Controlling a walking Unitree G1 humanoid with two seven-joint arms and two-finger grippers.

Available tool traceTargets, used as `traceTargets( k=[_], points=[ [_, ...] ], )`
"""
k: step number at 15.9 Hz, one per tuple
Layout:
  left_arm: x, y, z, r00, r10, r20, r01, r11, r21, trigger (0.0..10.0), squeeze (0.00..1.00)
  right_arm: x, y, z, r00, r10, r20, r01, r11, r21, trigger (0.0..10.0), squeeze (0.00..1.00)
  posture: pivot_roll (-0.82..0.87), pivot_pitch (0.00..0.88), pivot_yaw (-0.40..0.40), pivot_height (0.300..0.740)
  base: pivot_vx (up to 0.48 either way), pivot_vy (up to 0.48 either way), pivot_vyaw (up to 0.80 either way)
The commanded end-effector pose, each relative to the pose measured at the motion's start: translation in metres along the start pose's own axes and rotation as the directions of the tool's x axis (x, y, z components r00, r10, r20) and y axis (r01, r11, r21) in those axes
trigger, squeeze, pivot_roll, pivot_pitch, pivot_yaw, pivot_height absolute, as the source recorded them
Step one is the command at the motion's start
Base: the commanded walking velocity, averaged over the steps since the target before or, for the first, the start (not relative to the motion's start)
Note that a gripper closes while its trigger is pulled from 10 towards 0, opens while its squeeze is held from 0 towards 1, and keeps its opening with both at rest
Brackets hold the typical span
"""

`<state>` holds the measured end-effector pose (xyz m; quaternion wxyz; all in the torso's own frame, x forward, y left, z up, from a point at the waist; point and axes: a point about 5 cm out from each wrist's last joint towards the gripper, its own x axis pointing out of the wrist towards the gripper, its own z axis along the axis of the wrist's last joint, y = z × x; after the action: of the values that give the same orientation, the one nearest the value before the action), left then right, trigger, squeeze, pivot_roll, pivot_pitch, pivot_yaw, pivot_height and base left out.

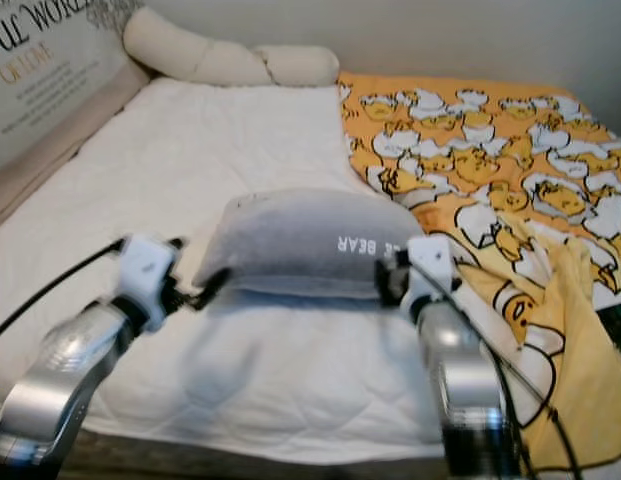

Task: Clean up the room

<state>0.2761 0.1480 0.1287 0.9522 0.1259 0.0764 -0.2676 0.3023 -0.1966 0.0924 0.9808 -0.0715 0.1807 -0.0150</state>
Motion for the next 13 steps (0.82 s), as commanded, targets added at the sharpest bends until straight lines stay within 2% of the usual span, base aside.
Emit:
traceTargets(
  k=[1,2,4,5,6,7,8,9,11,13],
  points=[
    [0.010,-0.005,-0.002,0.995,-0.096,-0.013,0.096,0.995,0.019,10.0,0.00,0.009,-0.013,0.004,0.998,-0.055,0.010,0.055,0.998,-0.006,10.0,0.00,-0.13,0.000,0.006,0.740,0.000,0.000,0.00],
    [0.017,-0.010,-0.004,0.985,-0.171,-0.029,0.172,0.984,0.036,10.0,0.00,0.017,-0.018,0.007,0.998,-0.066,0.015,0.066,0.998,-0.012,10.0,0.00,-0.14,0.000,0.012,0.740,0.000,0.000,0.00],
    [0.034,-0.026,-0.011,0.939,-0.332,-0.087,0.338,0.939,0.067,10.0,0.00,0.035,-0.033,0.011,0.994,-0.108,-0.009,0.107,0.993,-0.038,10.0,0.00,-0.14,0.000,0.007,0.740,0.000,0.000,0.00],
    [0.041,-0.030,-0.014,0.928,-0.354,-0.114,0.365,0.927,0.088,10.0,0.00,0.039,-0.040,0.013,0.992,-0.123,-0.021,0.122,0.992,-0.044,10.0,0.00,-0.14,0.000,0.007,0.740,0.000,0.000,0.00],
    [0.051,-0.031,-0.018,0.927,-0.348,-0.139,0.362,0.928,0.090,10.0,0.00,0.043,-0.048,0.013,0.989,-0.141,-0.032,0.140,0.990,-0.035,10.0,0.00,-0.14,0.000,0.004,0.740,0.000,0.000,0.00],
    [0.054,-0.031,-0.019,0.927,-0.344,-0.148,0.360,0.929,0.092,10.0,0.00,0.044,-0.050,0.012,0.988,-0.148,-0.039,0.147,0.989,-0.031,10.0,0.00,-0.14,0.000,0.004,0.740,0.000,0.000,0.00],
    [0.064,-0.030,-0.025,0.934,-0.301,-0.194,0.326,0.939,0.113,10.0,0.00,0.047,-0.055,0.009,0.987,-0.147,-0.062,0.146,0.989,-0.029,10.0,0.00,-0.14,0.000,0.007,0.740,0.000,0.000,0.00],
    [0.068,-0.029,-0.028,0.938,-0.273,-0.216,0.302,0.946,0.119,10.0,0.00,0.047,-0.055,0.006,0.988,-0.135,-0.076,0.133,0.991,-0.031,10.0,0.00,-0.14,0.000,0.010,0.740,0.000,0.000,0.00],
    [0.077,-0.026,-0.042,0.942,-0.203,-0.268,0.234,0.968,0.090,10.0,0.00,0.049,-0.048,-0.006,0.991,-0.064,-0.118,0.057,0.996,-0.064,10.0,0.00,-0.14,0.000,0.013,0.740,0.000,0.000,0.00],
    [0.079,-0.018,-0.054,0.948,-0.098,-0.304,0.123,0.990,0.066,10.0,0.00,0.048,-0.031,-0.019,0.988,0.057,-0.141,-0.062,0.998,-0.030,10.0,0.00,-0.15,0.000,0.027,0.740,0.000,0.000,0.00]
  ],
)
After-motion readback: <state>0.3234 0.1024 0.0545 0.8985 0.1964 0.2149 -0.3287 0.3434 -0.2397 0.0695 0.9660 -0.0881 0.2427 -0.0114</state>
